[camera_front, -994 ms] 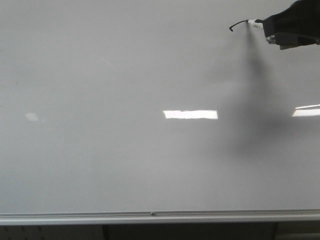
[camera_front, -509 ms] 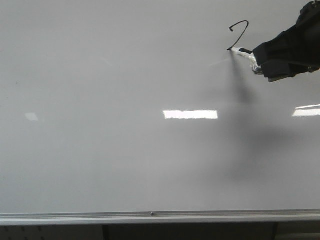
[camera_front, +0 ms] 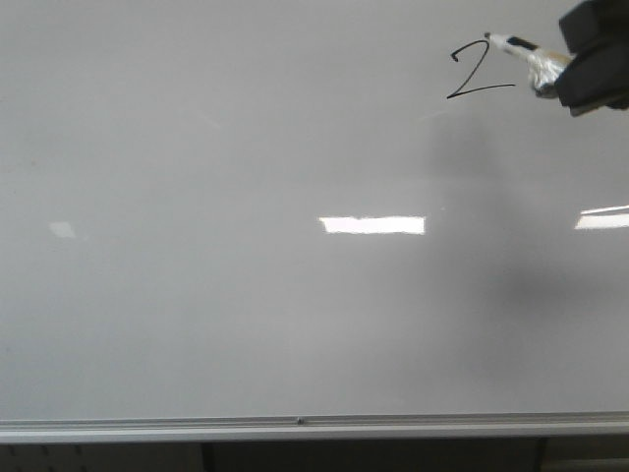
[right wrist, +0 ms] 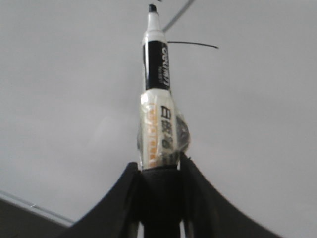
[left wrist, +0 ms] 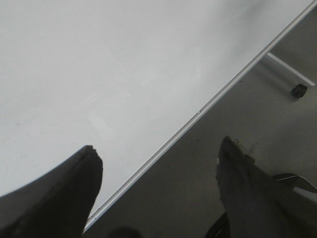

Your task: Write number 2 on whiteboard

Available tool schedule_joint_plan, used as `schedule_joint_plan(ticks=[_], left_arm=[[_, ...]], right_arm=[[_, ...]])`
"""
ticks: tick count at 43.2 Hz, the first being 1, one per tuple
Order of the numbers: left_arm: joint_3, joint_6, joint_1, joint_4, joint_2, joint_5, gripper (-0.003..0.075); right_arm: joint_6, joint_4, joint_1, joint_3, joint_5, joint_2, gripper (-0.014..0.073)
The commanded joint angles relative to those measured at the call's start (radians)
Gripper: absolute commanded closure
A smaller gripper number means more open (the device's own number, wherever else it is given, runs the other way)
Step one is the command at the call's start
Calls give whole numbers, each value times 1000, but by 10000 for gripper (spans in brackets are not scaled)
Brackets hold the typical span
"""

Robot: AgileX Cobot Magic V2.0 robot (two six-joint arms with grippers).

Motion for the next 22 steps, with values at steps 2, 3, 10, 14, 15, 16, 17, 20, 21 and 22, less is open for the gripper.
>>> schedule_joint_plan(ticks=[2,3,10,14,15,16,17,20,21,22], left_arm=[[-28,39,3,-39,6,-49,240],[-30,62,3,-53,11,-44,240],[-44,250,3,-212,41,-3,240],[-62,334,3,-307,67,40,240],[-65,355,1,-331,77,50,240],[-72,369,-2,-351,84,61,240],[-77,389,-11,-361,95,69,240],[-90,413,-47,-373,119,75,240],[-95,419,-61,-373,126,76,240],[-100,422,-83,-373,136,76,240]], right_arm=[[-65,-4,12,-136,254,-73,660],[-82,-4,12,-159,339,-73,660],[-259,8,13,-308,792,-65,660],[-345,51,13,-339,926,-65,660],[-366,63,13,-342,941,-65,660],[-383,83,13,-342,954,-65,660],[-406,105,13,-342,963,-65,660],[-454,163,13,-342,985,-65,660],[-467,178,13,-342,991,-65,660],[-485,198,13,-342,1001,-65,660]])
